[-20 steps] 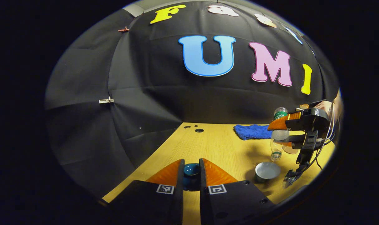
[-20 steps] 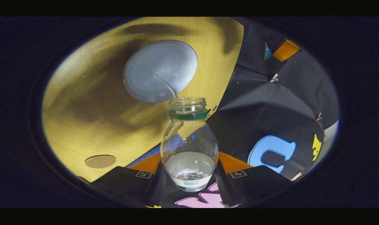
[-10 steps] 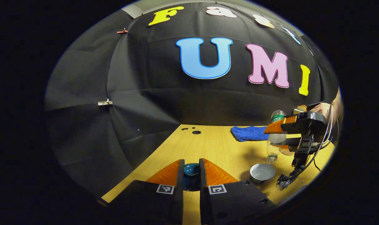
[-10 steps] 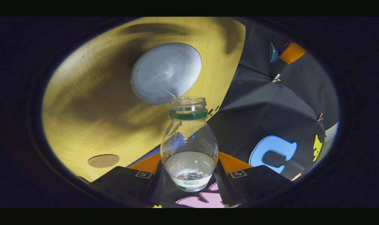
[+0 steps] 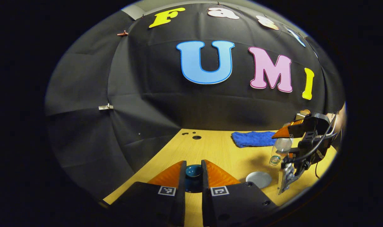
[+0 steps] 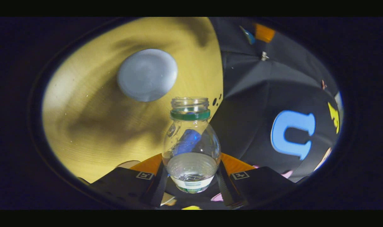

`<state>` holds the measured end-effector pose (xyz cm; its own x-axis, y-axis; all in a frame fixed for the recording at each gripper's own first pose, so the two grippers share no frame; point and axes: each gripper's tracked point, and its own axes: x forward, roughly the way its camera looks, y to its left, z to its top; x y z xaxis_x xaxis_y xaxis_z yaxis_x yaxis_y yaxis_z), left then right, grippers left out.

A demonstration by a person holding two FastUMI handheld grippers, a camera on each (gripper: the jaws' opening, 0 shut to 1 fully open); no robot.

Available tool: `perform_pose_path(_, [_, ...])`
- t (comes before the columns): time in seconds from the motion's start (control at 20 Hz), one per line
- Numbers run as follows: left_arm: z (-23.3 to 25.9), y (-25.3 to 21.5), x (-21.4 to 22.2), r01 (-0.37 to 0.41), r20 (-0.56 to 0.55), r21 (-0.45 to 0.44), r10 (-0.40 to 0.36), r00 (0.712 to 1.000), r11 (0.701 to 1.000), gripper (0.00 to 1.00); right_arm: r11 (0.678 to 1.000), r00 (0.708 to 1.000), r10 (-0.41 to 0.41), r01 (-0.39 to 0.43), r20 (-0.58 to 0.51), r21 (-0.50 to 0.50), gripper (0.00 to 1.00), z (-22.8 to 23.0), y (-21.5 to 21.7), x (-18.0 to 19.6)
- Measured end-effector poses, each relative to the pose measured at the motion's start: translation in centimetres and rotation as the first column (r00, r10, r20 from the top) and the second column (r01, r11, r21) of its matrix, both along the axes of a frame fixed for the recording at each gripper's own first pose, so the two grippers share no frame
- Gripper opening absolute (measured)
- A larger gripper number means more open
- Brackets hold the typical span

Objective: Open the teacup lid with one hand, grasp the water bottle and pour water into the teacup with the other hand; after pouring, place the water bottle on the coaster and then close the teacup lid.

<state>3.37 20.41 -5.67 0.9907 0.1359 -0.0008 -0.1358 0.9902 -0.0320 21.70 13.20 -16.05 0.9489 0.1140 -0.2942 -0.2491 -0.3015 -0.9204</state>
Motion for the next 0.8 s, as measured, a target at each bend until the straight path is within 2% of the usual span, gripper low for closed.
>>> perform_pose_path(0.1, [1.6,-0.5,-0.1,0.002,0.013,0.000,-0.002,1.000,1.000,0.25,0.985,0.995,-0.087,0.094,-0.055,0.144,0.74,0.5,-0.9,-0.4])
perform_pose_path(0.15, [2.3,-0.9,-0.2,0.003,0.015,0.001,-0.003,1.000,1.000,0.25,0.965,0.988,-0.130,0.146,-0.086,0.219,0.74,0.9,-1.3,-0.4])
perform_pose_path(0.2, [3.1,-1.2,-0.3,0.005,0.017,0.005,-0.005,1.000,1.000,0.25,0.933,0.977,-0.173,0.202,-0.122,0.299,0.73,1.1,-1.8,-0.3])
perform_pose_path(0.25, [3.8,-1.6,-0.4,0.006,0.018,0.009,-0.006,1.000,1.000,0.25,0.885,0.961,-0.206,0.264,-0.186,0.383,0.73,1.1,-2.2,-0.4])
perform_pose_path(0.35, [5.1,-2.2,-0.5,0.008,0.017,0.019,-0.008,1.000,1.000,0.25,0.766,0.928,-0.243,0.363,-0.284,0.531,0.74,2.1,-2.9,-0.8])
perform_pose_path(0.45, [6.3,-3.0,-0.7,0.006,0.019,0.019,-0.006,1.000,1.000,0.25,0.639,0.903,-0.263,0.428,-0.340,0.640,0.74,3.5,-3.8,-0.6])
perform_pose_path(0.55, [7.3,-3.6,-1.1,-0.007,0.018,0.001,0.007,1.000,1.000,0.25,0.474,0.872,-0.257,0.489,-0.416,0.732,0.75,4.2,-4.9,-0.2])
perform_pose_path(0.65, [8.3,-3.6,-1.2,-0.044,0.034,-0.024,0.045,0.998,0.999,0.25,0.317,0.865,-0.212,0.502,-0.455,0.805,0.75,5.4,-6.1,0.4])
perform_pose_path(0.8, [8.8,-4.5,-1.1,-0.063,0.055,-0.047,0.066,0.996,0.997,0.25,0.105,0.882,-0.153,0.463,-0.446,0.880,0.74,6.4,-8.0,1.2])
